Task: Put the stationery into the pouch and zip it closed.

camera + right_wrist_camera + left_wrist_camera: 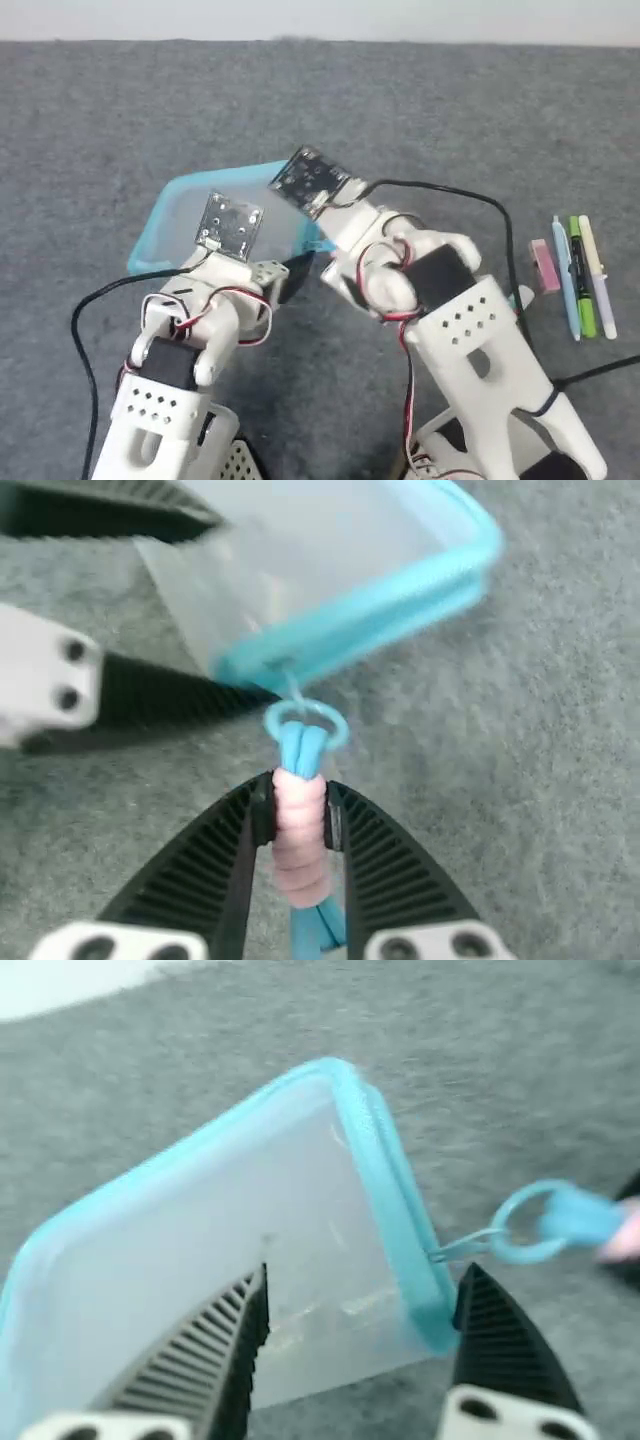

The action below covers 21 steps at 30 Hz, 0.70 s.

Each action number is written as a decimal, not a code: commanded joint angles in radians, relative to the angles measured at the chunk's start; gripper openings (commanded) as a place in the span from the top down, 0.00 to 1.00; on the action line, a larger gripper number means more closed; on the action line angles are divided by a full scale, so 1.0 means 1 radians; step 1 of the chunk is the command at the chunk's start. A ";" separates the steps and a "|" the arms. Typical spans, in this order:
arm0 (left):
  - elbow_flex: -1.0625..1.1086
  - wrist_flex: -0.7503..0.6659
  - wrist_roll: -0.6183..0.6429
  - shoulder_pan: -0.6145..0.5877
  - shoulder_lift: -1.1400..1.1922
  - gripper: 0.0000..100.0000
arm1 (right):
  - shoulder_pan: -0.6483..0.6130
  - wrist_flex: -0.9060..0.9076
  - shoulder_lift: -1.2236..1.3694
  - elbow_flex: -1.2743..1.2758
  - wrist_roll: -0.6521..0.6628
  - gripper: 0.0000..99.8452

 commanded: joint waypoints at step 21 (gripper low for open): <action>0.022 -0.026 -0.032 -0.092 0.002 0.72 | 0.142 -0.041 0.010 0.005 0.009 0.99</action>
